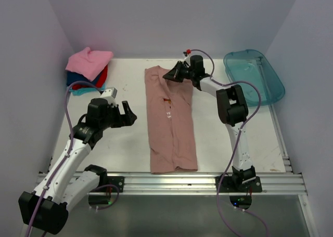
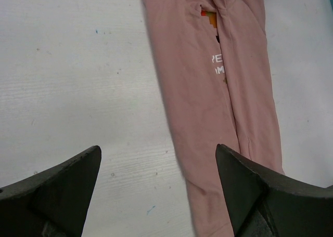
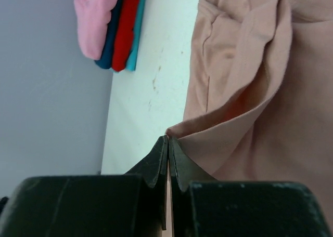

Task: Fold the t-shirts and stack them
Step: Rotate the tshirt 90 degrees

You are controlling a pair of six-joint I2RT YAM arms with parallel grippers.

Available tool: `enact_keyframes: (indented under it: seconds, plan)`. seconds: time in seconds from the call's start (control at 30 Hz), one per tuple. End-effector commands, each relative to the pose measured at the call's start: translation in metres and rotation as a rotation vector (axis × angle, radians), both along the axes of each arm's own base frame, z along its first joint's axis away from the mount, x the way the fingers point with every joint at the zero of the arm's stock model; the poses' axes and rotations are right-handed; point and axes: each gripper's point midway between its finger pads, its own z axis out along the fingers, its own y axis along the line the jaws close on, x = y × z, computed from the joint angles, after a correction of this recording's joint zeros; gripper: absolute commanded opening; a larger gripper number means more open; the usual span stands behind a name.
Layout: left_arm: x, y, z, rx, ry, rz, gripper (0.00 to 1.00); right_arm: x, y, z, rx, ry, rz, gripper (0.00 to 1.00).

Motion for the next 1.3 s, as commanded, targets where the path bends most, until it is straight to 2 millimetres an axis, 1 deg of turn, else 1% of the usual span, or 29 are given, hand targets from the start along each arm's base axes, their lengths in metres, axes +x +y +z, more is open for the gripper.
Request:
enact_keyframes:
  seconds: [0.0, 0.2, 0.23, 0.27, 0.3, 0.33, 0.53, 0.57, 0.63, 0.67, 0.7, 0.73, 0.77, 0.8, 0.83, 0.87, 0.97, 1.0, 1.07, 1.1, 1.13, 1.17, 1.2, 1.23, 1.27]
  plan:
    - [0.006, -0.001, 0.004, -0.001, -0.039, 0.0, 0.94, -0.016, 0.022, 0.004, 0.113, -0.01, 0.114, 0.0]
    - [0.007, 0.0, 0.003, 0.003, -0.042, 0.003, 0.94, -0.035, 0.038, -0.013, 0.077, 0.014, 0.212, 0.0]
    - [0.007, 0.0, 0.003, 0.002, -0.042, 0.001, 0.94, -0.039, 0.042, -0.017, 0.057, 0.036, 0.225, 0.0]
    - [0.007, 0.0, 0.004, 0.002, -0.043, 0.001, 0.94, -0.041, 0.043, -0.022, 0.028, 0.018, 0.236, 0.0]
    - [0.007, 0.0, 0.003, 0.002, -0.043, 0.001, 0.94, -0.046, 0.048, -0.025, 0.008, 0.02, 0.252, 0.0]
    - [0.008, 0.0, 0.003, 0.003, -0.043, 0.004, 0.94, -0.049, 0.048, -0.031, -0.015, 0.043, 0.259, 0.0]
    - [0.006, 0.0, -0.001, 0.003, -0.037, 0.005, 0.94, -0.065, 0.057, -0.047, -0.07, 0.049, 0.327, 0.0]
    - [0.006, 0.0, -0.001, 0.003, -0.037, 0.004, 0.94, -0.069, 0.057, -0.054, -0.09, 0.057, 0.339, 0.0]
    - [0.005, 0.0, -0.001, 0.005, -0.039, 0.002, 0.94, -0.072, 0.058, -0.058, -0.107, 0.068, 0.345, 0.0]
    - [0.005, 0.001, -0.002, 0.006, -0.038, 0.005, 0.95, -0.072, 0.057, -0.06, -0.112, 0.071, 0.345, 0.02]
    - [0.005, 0.001, -0.003, 0.008, -0.037, 0.006, 0.95, -0.074, 0.058, -0.06, -0.113, 0.071, 0.348, 0.11]
    - [0.005, 0.002, -0.003, 0.008, -0.039, 0.007, 0.95, -0.074, 0.058, -0.061, -0.117, 0.069, 0.349, 0.31]
    - [0.005, 0.002, -0.004, 0.009, -0.036, 0.007, 0.95, -0.074, 0.057, -0.061, -0.123, 0.062, 0.35, 0.65]
    - [0.004, 0.002, -0.004, 0.009, -0.036, 0.007, 0.95, -0.075, 0.058, -0.055, -0.125, 0.048, 0.353, 0.79]
    - [0.004, 0.002, -0.005, 0.008, -0.036, 0.006, 0.95, -0.076, 0.056, -0.056, -0.128, 0.043, 0.351, 0.93]
    - [0.004, 0.002, -0.004, 0.007, -0.04, 0.008, 0.95, -0.077, 0.057, -0.051, -0.123, 0.029, 0.357, 0.99]
    - [0.005, 0.002, 0.0, 0.001, -0.054, 0.009, 0.95, -0.085, 0.056, -0.032, -0.085, 0.001, 0.381, 0.99]
    - [0.005, 0.002, 0.001, -0.002, -0.061, 0.01, 0.95, -0.084, 0.058, -0.022, -0.068, -0.041, 0.388, 0.99]
    - [0.006, 0.0, 0.005, -0.012, -0.08, 0.007, 0.95, -0.093, 0.057, 0.001, -0.031, -0.067, 0.405, 0.99]
    - [0.007, 0.0, 0.008, -0.017, -0.094, 0.006, 0.95, -0.093, 0.057, 0.011, -0.011, -0.105, 0.407, 0.99]
    - [0.008, -0.001, 0.009, -0.02, -0.1, 0.005, 0.95, -0.1, 0.055, 0.029, 0.003, -0.131, 0.411, 0.99]
    - [0.008, -0.001, 0.008, -0.021, -0.105, 0.003, 0.95, -0.103, 0.054, 0.038, 0.023, -0.137, 0.411, 0.99]
    - [0.009, -0.003, 0.01, -0.031, -0.116, -0.008, 0.95, -0.105, 0.053, 0.052, 0.042, -0.181, 0.411, 0.99]
    - [0.009, -0.004, 0.012, -0.035, -0.125, -0.012, 0.95, -0.112, 0.05, 0.054, 0.052, -0.175, 0.413, 0.99]
    - [0.009, -0.006, 0.013, -0.041, -0.133, -0.021, 0.95, -0.118, 0.047, 0.078, 0.073, -0.203, 0.407, 0.99]
